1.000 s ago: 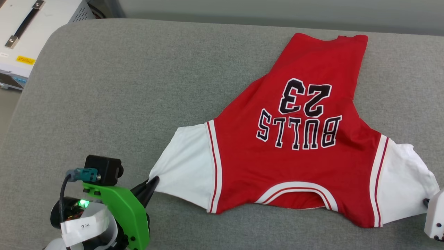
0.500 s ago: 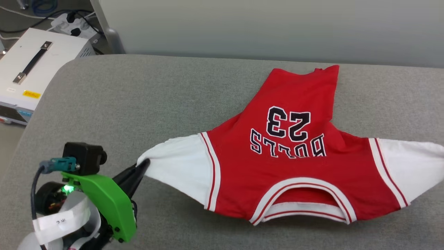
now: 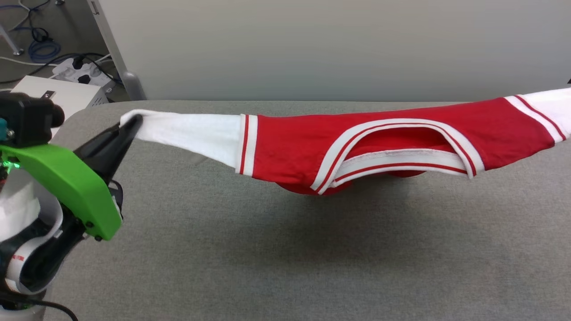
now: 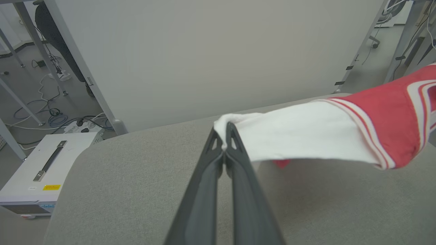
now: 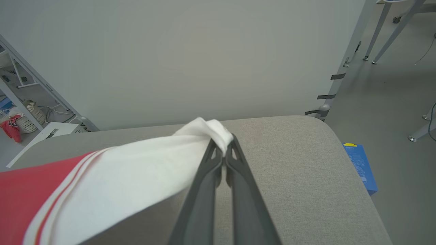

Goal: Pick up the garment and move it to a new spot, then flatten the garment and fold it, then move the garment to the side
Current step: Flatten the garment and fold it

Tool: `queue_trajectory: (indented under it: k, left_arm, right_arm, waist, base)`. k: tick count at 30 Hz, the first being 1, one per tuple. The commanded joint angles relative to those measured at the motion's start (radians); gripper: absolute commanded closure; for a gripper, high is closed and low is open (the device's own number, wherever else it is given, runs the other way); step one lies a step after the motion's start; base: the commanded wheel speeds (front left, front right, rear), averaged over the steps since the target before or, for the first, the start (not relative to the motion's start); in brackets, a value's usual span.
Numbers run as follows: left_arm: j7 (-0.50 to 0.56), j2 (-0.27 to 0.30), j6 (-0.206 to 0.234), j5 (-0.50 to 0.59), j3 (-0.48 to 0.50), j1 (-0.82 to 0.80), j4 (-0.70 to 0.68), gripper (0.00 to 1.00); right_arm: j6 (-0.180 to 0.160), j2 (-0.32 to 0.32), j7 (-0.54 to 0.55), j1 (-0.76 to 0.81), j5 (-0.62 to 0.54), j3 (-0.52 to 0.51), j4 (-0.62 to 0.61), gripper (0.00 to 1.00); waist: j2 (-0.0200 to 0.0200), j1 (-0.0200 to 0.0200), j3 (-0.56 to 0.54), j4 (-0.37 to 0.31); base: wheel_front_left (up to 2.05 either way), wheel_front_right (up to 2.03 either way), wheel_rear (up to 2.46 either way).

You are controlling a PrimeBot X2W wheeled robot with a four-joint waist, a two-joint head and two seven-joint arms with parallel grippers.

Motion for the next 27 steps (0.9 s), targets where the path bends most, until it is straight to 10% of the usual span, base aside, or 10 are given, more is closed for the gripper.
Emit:
queue_trajectory:
  k: [1, 27]
  left_arm:
    - [-0.004, 0.005, -0.005, -0.011, 0.014, -0.041, 0.011, 1.00]
    - [-0.176, 0.095, -0.101, 0.109, 0.019, -0.816, 0.499, 1.00]
  right_arm:
    - [-0.001, 0.004, 0.007, -0.029, 0.005, 0.011, 0.009, 1.00]
    - [-0.001, 0.035, -0.206, -0.770, -0.232, 0.116, 0.326, 1.00]
  waist:
    - [0.0000, 0.0000, -0.005, -0.008]
    - [0.0000, 0.0000, 0.396, -0.037]
  base:
    - [0.00, 0.00, 0.00]
    - [0.00, 0.00, 0.00]
